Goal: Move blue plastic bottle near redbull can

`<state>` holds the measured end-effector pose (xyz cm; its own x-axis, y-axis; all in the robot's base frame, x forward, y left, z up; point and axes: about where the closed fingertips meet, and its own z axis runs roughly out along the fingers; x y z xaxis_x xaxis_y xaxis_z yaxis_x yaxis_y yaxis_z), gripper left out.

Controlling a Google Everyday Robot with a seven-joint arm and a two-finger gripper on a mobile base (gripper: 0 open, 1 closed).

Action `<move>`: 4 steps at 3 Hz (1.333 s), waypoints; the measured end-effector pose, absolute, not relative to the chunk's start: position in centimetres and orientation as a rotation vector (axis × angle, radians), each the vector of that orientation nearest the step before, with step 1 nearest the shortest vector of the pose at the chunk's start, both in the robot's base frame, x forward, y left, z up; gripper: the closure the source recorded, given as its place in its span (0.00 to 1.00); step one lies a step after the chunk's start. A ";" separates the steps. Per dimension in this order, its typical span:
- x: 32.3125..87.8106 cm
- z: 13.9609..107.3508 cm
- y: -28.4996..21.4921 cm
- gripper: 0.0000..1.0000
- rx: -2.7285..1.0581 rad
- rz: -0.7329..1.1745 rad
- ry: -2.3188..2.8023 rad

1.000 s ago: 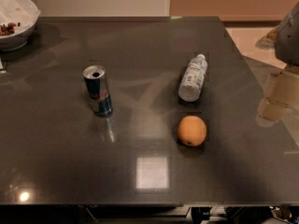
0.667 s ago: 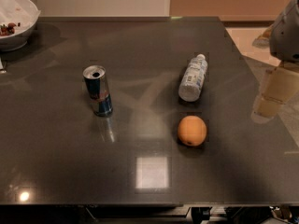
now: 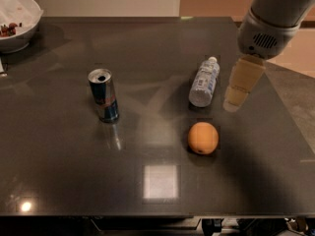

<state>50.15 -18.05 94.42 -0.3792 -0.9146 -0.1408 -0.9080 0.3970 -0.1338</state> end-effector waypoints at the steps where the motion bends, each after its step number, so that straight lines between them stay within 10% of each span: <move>1: 53.8 92.7 -16.9 0.00 -1.473 -0.076 2.615; 4: 61.0 88.9 -15.2 0.00 -0.728 -0.058 2.945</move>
Offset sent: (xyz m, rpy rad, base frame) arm 0.0925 0.0139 -0.0480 -0.0812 0.1716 -0.6730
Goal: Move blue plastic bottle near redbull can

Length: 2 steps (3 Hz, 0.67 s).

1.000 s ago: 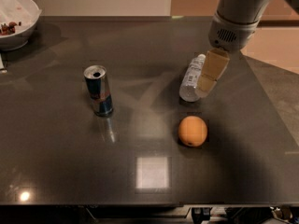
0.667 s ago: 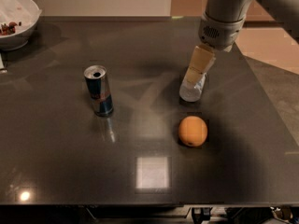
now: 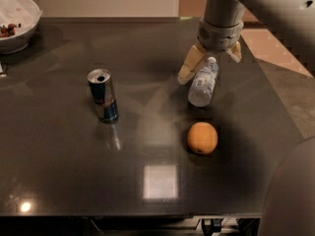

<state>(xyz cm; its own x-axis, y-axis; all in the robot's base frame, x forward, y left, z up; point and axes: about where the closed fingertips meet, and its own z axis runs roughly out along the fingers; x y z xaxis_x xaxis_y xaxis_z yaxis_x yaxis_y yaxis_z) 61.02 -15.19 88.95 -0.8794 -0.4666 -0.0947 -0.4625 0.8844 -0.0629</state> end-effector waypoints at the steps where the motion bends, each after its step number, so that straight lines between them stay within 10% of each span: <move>1: 61.6 87.4 -14.8 0.00 -0.519 -0.032 3.000; 2: 61.6 86.2 -14.5 0.00 -0.408 -0.036 3.032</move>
Offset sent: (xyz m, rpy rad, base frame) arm -0.0072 0.0049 -0.0413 -0.0019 0.0803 -0.3215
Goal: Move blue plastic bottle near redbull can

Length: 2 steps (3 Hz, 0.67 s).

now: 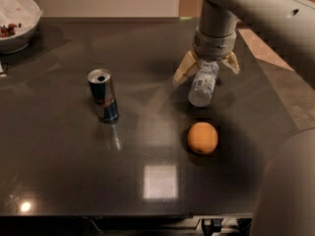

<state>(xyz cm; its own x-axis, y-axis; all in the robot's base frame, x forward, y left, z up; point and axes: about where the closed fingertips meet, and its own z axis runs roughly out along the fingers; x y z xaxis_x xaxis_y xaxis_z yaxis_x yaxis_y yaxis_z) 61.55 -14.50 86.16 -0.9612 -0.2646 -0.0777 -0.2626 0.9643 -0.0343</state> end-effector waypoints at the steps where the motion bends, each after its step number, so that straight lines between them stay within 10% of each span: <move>1: 61.3 85.0 -14.1 0.19 -0.349 -0.049 3.065; 2: 61.1 84.5 -13.8 0.41 -0.336 -0.051 3.082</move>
Offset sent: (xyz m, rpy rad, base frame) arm -0.0182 0.0076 -0.0197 -0.0318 0.0908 -0.0680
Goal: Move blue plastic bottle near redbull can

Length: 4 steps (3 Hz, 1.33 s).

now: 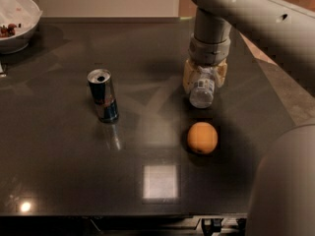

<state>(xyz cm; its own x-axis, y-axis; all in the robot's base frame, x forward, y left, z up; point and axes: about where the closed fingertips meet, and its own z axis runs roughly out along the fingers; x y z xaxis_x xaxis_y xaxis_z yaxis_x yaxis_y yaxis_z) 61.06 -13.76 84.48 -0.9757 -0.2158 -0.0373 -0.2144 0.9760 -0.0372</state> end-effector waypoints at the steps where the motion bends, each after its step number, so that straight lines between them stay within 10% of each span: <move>1: 60.9 84.6 -13.1 0.64 -0.356 -0.042 3.082; 3: 59.7 85.9 -8.5 1.00 -0.539 0.049 3.035; 4: 58.7 86.6 -5.0 1.00 -0.663 0.105 2.995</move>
Offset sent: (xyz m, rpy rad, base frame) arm -0.0214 0.0398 0.0160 0.0380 0.0283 0.1224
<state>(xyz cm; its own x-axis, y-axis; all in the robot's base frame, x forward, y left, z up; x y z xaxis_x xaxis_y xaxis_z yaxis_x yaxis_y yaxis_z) 58.70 -4.95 86.64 -0.9042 -0.4187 -0.0847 -0.4236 0.9044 0.0509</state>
